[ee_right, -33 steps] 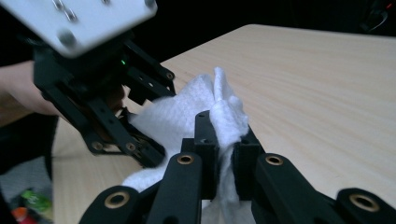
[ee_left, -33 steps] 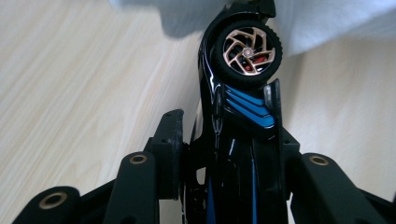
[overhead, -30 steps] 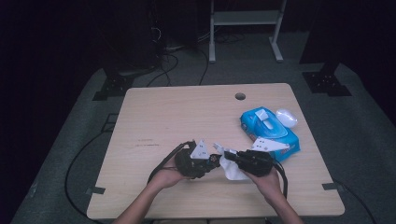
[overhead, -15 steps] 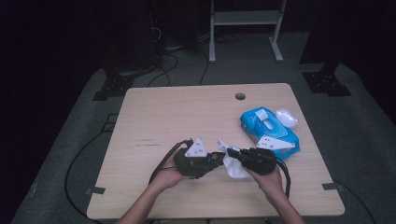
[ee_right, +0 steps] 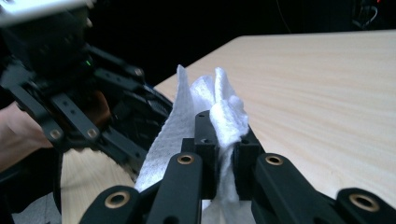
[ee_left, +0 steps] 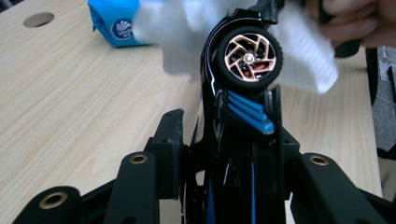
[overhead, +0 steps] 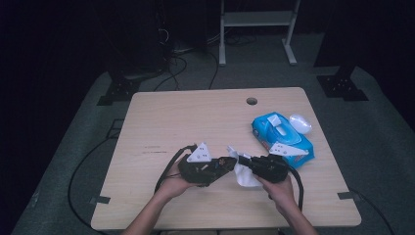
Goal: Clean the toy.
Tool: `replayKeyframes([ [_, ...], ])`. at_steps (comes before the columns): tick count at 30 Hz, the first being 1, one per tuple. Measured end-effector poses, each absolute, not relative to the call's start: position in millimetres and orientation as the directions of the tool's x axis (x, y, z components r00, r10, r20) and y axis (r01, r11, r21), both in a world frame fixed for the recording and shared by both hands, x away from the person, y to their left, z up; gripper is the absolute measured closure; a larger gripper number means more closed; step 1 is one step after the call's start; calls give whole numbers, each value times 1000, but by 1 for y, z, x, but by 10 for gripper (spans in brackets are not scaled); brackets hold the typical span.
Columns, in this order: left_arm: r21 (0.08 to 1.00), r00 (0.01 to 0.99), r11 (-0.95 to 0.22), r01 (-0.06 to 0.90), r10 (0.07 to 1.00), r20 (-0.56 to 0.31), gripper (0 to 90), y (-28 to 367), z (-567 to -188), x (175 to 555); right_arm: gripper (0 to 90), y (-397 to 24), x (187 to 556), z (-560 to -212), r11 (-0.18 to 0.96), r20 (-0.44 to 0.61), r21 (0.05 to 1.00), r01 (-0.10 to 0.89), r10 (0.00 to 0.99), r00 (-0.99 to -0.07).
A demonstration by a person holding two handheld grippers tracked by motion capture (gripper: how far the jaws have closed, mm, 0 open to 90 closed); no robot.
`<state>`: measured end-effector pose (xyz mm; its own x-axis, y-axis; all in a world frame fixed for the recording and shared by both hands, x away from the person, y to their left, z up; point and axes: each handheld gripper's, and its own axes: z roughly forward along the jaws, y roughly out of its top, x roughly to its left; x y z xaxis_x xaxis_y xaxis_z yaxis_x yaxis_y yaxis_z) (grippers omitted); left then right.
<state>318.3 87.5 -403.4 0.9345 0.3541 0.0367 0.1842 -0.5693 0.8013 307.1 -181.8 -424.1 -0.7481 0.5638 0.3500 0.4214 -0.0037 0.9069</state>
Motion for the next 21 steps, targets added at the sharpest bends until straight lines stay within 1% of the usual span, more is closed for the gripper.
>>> replayKeyframes([
  [3,809,934,-558,184,356,32,571,87,-404,318,833,-183,306,-418,-40,364,911,410,544,-756],
  [6,821,933,-539,189,359,21,571,88,-402,319,833,-184,308,-423,-28,367,905,425,556,-745],
  [9,820,934,-542,184,357,26,571,89,-400,318,833,-183,310,-434,3,380,886,464,570,-728],
  [11,816,934,-549,181,356,33,571,89,-400,318,834,-182,310,-434,9,373,888,460,572,-730],
  [14,797,936,-576,180,348,41,571,87,-404,318,834,-183,309,-423,-30,372,903,429,555,-744],
  [16,800,937,-572,182,347,35,571,86,-407,319,833,-183,308,-418,-37,363,910,412,550,-752],
  [20,812,936,-553,189,351,21,572,86,-405,319,834,-182,308,-424,-10,354,906,422,564,-746],
  [21,803,936,-568,180,349,37,571,85,-405,319,833,-182,309,-431,11,359,895,447,577,-733],
])
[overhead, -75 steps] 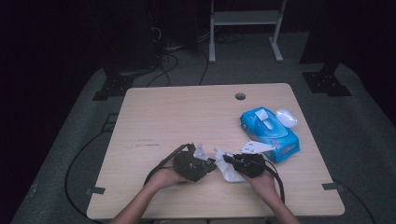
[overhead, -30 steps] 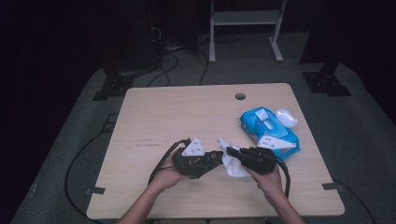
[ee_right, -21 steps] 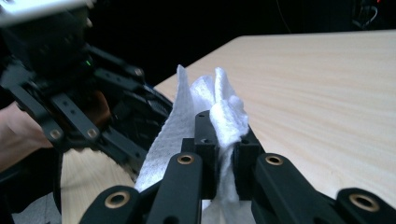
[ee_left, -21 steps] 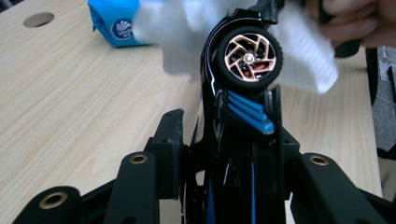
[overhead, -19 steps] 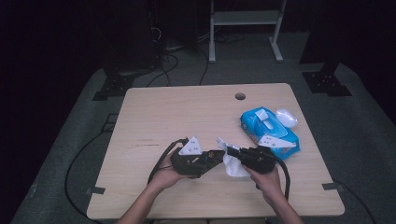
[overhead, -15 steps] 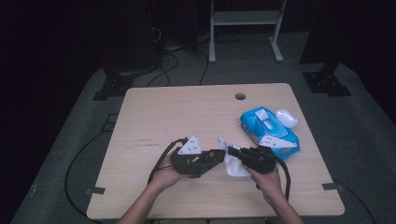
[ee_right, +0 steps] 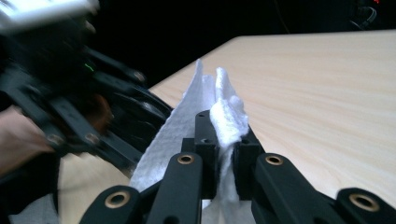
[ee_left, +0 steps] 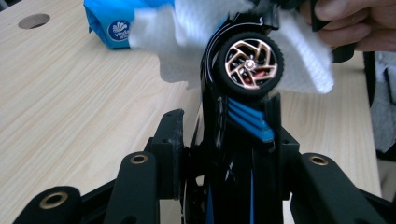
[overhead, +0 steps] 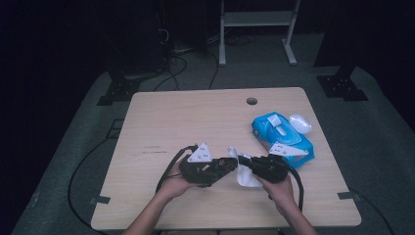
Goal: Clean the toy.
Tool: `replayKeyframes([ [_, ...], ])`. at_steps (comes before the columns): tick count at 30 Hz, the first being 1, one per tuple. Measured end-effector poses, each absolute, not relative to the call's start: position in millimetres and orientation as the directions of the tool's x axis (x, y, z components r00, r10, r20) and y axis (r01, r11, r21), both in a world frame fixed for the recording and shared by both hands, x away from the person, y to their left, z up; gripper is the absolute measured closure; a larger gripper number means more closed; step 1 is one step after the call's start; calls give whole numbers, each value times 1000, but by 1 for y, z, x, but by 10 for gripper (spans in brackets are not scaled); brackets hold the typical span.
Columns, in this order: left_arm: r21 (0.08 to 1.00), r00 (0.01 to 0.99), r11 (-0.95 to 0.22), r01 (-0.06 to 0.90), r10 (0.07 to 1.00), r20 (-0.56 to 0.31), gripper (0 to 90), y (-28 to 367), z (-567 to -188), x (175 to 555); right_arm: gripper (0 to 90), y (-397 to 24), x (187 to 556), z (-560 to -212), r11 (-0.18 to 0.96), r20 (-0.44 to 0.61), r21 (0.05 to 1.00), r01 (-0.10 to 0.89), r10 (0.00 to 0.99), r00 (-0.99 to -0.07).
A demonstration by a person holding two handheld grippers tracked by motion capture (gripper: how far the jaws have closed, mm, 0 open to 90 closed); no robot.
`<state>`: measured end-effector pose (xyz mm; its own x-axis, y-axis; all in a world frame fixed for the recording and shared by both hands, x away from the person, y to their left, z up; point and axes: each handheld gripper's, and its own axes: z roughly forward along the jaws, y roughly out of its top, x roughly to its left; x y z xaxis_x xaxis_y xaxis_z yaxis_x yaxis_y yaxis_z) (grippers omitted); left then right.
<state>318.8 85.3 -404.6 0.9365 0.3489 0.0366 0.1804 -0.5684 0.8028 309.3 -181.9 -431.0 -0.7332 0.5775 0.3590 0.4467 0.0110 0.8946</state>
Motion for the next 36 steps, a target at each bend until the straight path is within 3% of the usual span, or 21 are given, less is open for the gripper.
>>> replayKeyframes([
  [8,790,937,-583,188,348,35,573,83,-409,322,833,-180,307,-419,7,331,913,407,571,-751],
  [12,764,935,-611,205,353,32,573,82,-414,326,833,-180,311,-432,73,312,894,443,610,-729],
  [23,703,930,-667,247,366,21,573,76,-428,337,833,-181,314,-435,83,299,892,445,630,-716],
  [36,589,933,-764,264,356,43,572,60,-433,343,832,-175,316,-440,125,280,884,451,631,-723],
])
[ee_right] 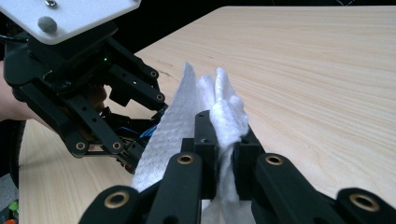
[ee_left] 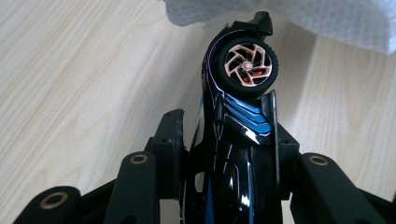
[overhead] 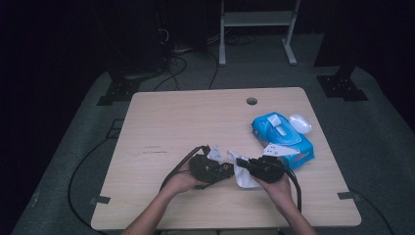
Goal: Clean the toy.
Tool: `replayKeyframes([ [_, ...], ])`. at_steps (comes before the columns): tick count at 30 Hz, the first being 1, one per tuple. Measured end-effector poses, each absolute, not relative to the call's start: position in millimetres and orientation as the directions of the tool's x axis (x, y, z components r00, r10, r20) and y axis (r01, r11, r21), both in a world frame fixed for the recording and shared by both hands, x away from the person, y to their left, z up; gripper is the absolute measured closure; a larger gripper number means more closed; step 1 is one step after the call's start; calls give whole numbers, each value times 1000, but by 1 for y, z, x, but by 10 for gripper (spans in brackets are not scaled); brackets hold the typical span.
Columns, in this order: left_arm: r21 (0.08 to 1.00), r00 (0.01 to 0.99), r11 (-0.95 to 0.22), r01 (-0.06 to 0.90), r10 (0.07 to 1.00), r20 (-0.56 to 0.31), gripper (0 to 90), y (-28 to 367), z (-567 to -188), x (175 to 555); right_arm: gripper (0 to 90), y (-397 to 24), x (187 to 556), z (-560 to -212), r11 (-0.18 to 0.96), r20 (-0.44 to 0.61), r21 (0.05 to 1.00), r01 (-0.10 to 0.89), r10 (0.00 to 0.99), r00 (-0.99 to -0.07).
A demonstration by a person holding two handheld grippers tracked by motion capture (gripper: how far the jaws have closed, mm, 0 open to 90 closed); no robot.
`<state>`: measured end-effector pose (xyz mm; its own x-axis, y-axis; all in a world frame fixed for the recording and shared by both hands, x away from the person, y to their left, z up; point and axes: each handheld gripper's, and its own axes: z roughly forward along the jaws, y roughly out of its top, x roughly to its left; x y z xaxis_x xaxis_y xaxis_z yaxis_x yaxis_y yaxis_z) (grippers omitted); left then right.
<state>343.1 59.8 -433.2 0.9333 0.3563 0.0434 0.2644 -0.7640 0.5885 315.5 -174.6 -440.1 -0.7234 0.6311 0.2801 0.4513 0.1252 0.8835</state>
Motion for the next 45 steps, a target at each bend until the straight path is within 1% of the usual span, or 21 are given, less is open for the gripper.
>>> replayKeyframes([
  [7,574,936,-775,265,351,42,566,58,-435,343,831,-174,316,-441,135,275,881,453,632,-725],
  [8,591,935,-759,272,354,24,565,60,-434,344,831,-173,316,-441,136,274,882,452,632,-725],
  [14,643,929,-708,291,369,-14,546,68,-423,344,831,-171,317,-442,148,268,879,453,631,-728],
  [21,693,927,-657,298,373,-44,507,89,-408,346,828,-162,318,-440,182,249,877,444,618,-745],
  [23,708,922,-638,304,383,-51,499,96,-405,346,828,-156,320,-438,211,230,875,437,613,-756],
  [25,722,914,-608,329,397,-82,491,107,-404,349,828,-152,321,-438,222,221,874,432,609,-761],
  [27,721,912,-608,332,401,-82,478,109,-404,349,828,-150,321,-438,229,219,872,433,608,-763],
  [30,710,906,-605,360,408,-111,458,116,-412,351,828,-143,324,-439,245,210,870,428,601,-771],
  [33,720,899,-577,387,408,-156,446,121,-416,353,828,-140,325,-440,256,205,867,426,597,-776],
  [41,718,897,-561,412,390,-210,426,122,-422,351,827,-139,320,-438,284,178,866,411,593,-785],
  [45,723,898,-557,409,387,-210,421,122,-422,347,827,-141,314,-437,301,163,866,399,583,-796],
])
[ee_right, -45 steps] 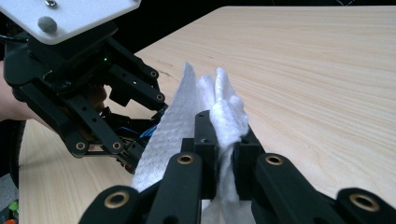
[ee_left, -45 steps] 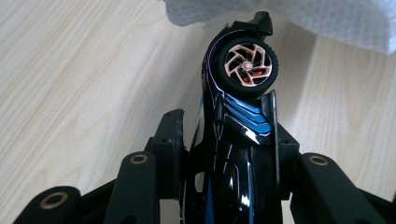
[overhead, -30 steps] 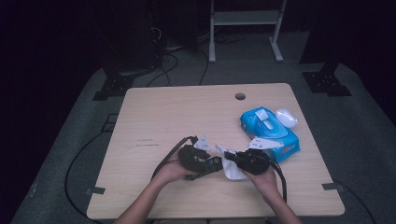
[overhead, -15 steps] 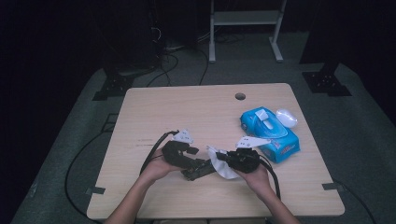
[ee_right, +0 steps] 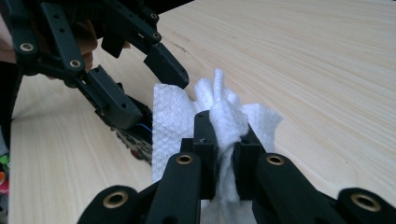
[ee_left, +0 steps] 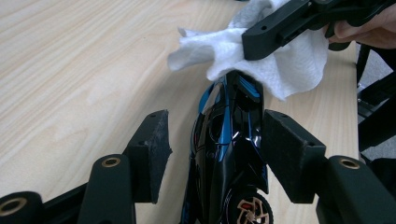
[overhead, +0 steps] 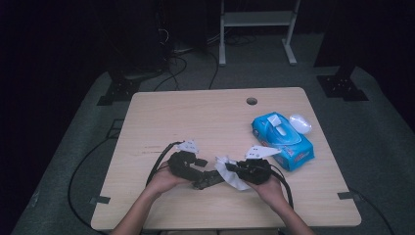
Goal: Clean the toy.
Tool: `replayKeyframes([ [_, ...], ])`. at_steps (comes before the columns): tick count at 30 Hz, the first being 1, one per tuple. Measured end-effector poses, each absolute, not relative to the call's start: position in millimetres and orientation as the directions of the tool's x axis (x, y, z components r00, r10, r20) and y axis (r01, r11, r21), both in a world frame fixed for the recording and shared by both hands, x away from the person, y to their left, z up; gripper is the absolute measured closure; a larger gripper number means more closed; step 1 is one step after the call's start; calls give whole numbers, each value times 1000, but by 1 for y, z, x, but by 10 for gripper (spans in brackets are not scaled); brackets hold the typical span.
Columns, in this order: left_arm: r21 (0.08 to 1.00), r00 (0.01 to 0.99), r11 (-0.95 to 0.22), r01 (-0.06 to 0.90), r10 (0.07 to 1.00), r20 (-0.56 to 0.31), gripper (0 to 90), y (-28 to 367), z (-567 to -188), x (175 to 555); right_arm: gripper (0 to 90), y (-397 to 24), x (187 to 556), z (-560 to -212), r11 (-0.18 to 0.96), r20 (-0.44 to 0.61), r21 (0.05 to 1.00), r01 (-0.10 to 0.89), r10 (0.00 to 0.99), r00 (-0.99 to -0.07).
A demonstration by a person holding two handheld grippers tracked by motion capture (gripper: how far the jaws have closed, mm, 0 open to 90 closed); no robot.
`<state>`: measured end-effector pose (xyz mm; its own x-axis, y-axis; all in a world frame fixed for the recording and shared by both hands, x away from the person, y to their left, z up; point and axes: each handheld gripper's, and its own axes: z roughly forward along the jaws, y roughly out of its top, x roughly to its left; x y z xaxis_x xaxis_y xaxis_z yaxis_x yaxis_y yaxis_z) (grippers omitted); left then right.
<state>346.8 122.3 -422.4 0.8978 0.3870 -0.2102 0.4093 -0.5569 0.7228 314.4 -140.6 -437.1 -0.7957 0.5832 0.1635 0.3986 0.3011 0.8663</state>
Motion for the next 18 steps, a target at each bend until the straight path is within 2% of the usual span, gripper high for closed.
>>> replayKeyframes([
  [6,721,904,-561,406,360,-228,411,120,-425,340,827,-144,302,-435,336,131,866,371,564,-815],
  [10,709,913,-587,391,347,-217,356,116,-429,331,827,-147,294,-436,350,127,865,361,543,-830],
  [18,682,936,-653,330,321,-146,317,103,-441,313,828,-150,275,-442,425,87,840,339,511,-855],
])
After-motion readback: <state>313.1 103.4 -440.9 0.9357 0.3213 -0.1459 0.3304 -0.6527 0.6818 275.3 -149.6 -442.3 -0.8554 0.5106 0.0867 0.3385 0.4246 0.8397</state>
